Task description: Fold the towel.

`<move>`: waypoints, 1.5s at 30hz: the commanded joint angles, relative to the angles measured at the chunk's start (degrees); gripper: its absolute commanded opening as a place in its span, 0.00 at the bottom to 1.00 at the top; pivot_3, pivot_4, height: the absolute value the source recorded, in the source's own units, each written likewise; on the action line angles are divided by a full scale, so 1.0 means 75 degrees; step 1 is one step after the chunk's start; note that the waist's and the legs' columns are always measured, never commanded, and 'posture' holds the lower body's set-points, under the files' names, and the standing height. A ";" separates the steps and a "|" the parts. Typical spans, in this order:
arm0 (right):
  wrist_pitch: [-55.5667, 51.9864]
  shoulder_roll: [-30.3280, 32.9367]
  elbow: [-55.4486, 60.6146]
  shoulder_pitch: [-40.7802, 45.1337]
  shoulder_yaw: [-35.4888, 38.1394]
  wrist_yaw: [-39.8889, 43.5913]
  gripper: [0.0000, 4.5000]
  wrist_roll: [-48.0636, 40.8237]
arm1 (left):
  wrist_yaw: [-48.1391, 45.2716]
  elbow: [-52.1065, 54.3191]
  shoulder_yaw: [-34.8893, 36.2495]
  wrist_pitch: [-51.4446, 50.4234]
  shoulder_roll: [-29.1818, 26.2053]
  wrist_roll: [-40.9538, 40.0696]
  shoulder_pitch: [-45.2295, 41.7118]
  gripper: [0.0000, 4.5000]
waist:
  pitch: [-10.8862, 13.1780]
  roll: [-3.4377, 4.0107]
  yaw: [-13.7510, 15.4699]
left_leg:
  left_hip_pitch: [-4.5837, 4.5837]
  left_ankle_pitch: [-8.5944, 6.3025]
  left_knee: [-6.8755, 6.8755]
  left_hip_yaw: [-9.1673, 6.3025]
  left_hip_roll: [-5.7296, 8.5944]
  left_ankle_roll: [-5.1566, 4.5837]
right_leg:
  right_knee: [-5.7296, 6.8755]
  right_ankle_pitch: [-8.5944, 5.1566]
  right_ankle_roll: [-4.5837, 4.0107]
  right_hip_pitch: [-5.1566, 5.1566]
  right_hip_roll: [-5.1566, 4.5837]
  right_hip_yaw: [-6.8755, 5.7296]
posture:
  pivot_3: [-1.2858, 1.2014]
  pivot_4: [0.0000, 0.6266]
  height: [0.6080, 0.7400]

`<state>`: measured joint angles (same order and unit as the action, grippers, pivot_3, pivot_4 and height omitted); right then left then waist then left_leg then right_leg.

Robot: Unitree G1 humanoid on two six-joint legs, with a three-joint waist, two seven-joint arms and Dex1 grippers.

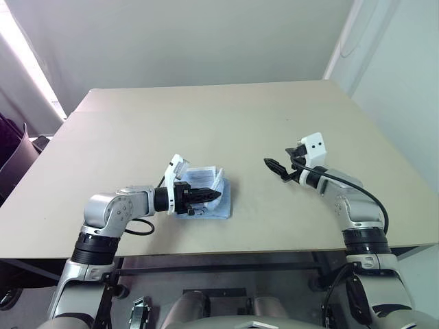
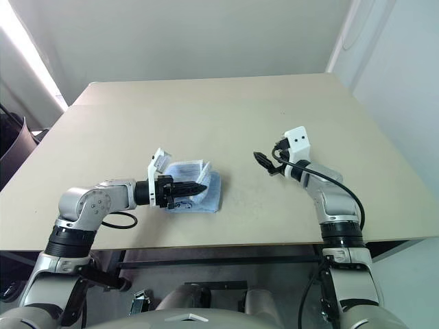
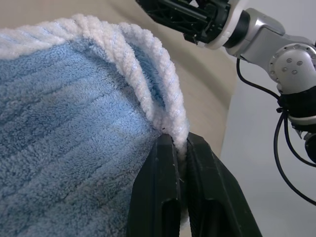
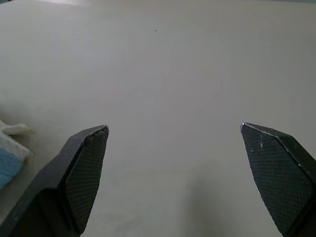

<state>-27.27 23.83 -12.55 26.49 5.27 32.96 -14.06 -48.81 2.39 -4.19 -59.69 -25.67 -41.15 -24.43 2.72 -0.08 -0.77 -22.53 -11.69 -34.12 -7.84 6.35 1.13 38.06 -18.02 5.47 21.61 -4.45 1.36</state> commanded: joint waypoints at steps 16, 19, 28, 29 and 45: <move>0.0742 -0.0130 -0.0042 0.0214 -0.0070 -0.0012 1.00 0.0107 | -0.0390 0.0844 0.0281 0.4031 -0.0911 0.1869 0.0155 0.75 | 0.0000 0.0000 0.0012 | 0.0005 0.0000 0.0000 0.0000 -0.0002 0.0001 | -0.0001 -0.0004 -0.0009 -0.0005 0.0001 -0.0001 | 0.52 0.00 1.00; 0.0894 -0.0224 -0.0143 0.0265 -0.0103 0.0078 1.00 0.0063 | -0.0718 -0.0245 0.0029 0.5013 -0.0814 0.2381 0.0021 0.75 | 0.0000 0.0001 0.0015 | 0.0016 0.0000 0.0000 0.0004 -0.0002 0.0000 | -0.0001 -0.0012 -0.0023 -0.0015 0.0002 -0.0001 | 0.52 0.00 1.00; 0.0764 -0.0436 -0.0270 0.0663 0.0099 0.0181 1.00 -0.0310 | -0.0687 -0.4053 -0.0665 0.7390 0.0760 0.3768 -0.0632 0.75 | 0.0000 -0.0003 0.0021 | 0.0013 0.0000 -0.0007 -0.0001 0.0007 -0.0006 | -0.0006 0.0013 0.0022 -0.0019 -0.0002 -0.0004 | 0.52 0.00 1.00; 0.0669 -0.0462 -0.0220 0.0656 0.0125 0.0203 1.00 -0.0409 | -0.0412 -0.4578 -0.0805 0.7777 0.0883 0.4147 -0.0710 0.75 | -0.0002 -0.0006 0.0011 | 0.0013 0.0000 -0.0006 -0.0002 0.0006 -0.0006 | -0.0005 0.0013 0.0022 -0.0018 -0.0001 -0.0005 | 0.52 0.00 1.00; -0.0187 -0.0363 -0.0093 0.0676 0.0148 0.0501 1.00 -0.0929 | -0.0828 -0.3886 -0.0116 0.8482 0.1252 0.3555 -0.0195 0.75 | -0.0016 -0.0003 0.0008 | 0.0017 -0.0001 -0.0025 -0.0005 0.0009 -0.0011 | 0.0002 0.0022 0.0038 -0.0030 -0.0002 -0.0008 | 0.52 0.00 1.00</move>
<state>-28.44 20.43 -14.78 29.69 5.93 35.87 -19.99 -54.00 -30.81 -7.32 5.29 -15.17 -12.11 -25.19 2.60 -0.10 -0.71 -22.42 -11.69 -34.30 -7.89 6.42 1.05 38.08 -17.85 5.75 21.41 -4.45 1.30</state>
